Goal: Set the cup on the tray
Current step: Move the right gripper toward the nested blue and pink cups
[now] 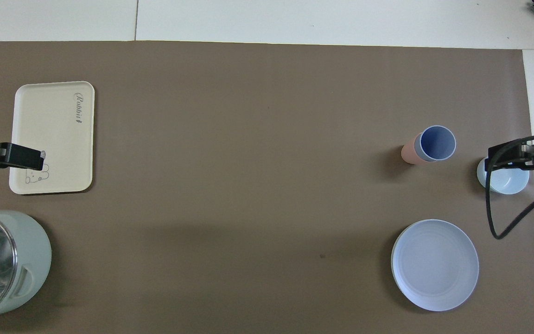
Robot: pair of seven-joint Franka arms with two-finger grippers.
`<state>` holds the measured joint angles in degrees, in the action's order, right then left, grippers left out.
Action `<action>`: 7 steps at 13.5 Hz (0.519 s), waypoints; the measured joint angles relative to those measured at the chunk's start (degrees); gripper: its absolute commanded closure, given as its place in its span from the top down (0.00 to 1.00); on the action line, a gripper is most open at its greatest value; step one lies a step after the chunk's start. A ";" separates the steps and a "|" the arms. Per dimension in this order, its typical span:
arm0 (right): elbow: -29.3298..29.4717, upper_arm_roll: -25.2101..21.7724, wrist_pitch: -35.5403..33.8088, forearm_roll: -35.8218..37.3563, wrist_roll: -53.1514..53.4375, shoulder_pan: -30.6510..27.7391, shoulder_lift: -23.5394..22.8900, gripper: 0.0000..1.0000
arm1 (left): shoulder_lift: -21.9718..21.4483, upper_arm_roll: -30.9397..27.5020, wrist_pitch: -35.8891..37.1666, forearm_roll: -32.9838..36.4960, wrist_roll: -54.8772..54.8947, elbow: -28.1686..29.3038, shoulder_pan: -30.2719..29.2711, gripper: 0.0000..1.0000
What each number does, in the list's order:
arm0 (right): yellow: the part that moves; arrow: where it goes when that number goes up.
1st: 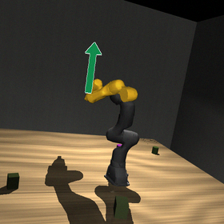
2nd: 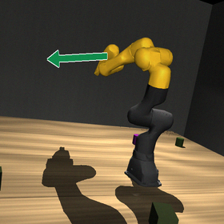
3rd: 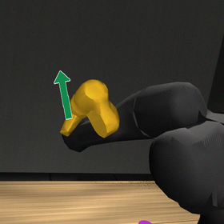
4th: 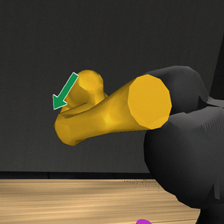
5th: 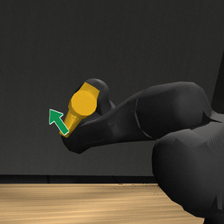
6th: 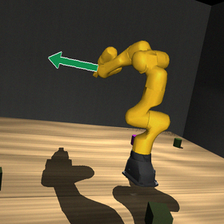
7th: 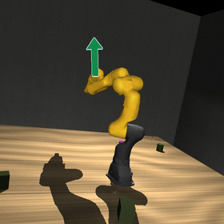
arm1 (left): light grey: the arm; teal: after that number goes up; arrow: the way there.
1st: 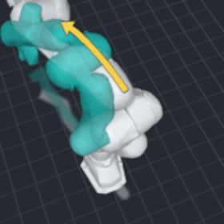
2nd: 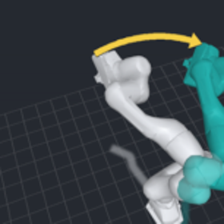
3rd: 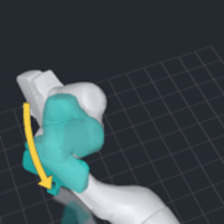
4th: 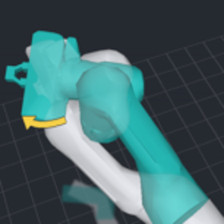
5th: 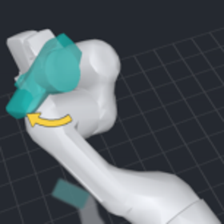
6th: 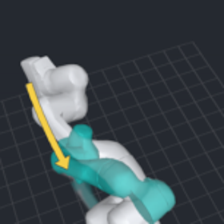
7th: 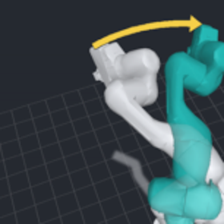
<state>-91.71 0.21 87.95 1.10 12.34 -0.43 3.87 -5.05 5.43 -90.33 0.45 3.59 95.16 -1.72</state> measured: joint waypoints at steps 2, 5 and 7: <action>-0.06 -0.10 1.64 0.00 3.93 -1.74 -0.15 0.96 | 0.00 0.36 -0.03 0.00 0.04 0.09 0.07 1.00; -0.23 -0.26 7.20 -1.91 13.35 -5.76 -2.23 0.96 | -0.01 0.50 -1.28 0.00 0.04 0.54 0.08 1.00; -0.25 -0.31 12.27 -3.84 20.06 -7.83 -5.06 0.96 | -0.01 0.52 -1.46 0.00 0.04 0.74 0.08 1.00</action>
<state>-91.95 -0.11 100.22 -2.74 32.39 -8.26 -1.19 -5.06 5.96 -91.79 0.45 3.63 95.90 -1.64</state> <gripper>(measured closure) 0.040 0.000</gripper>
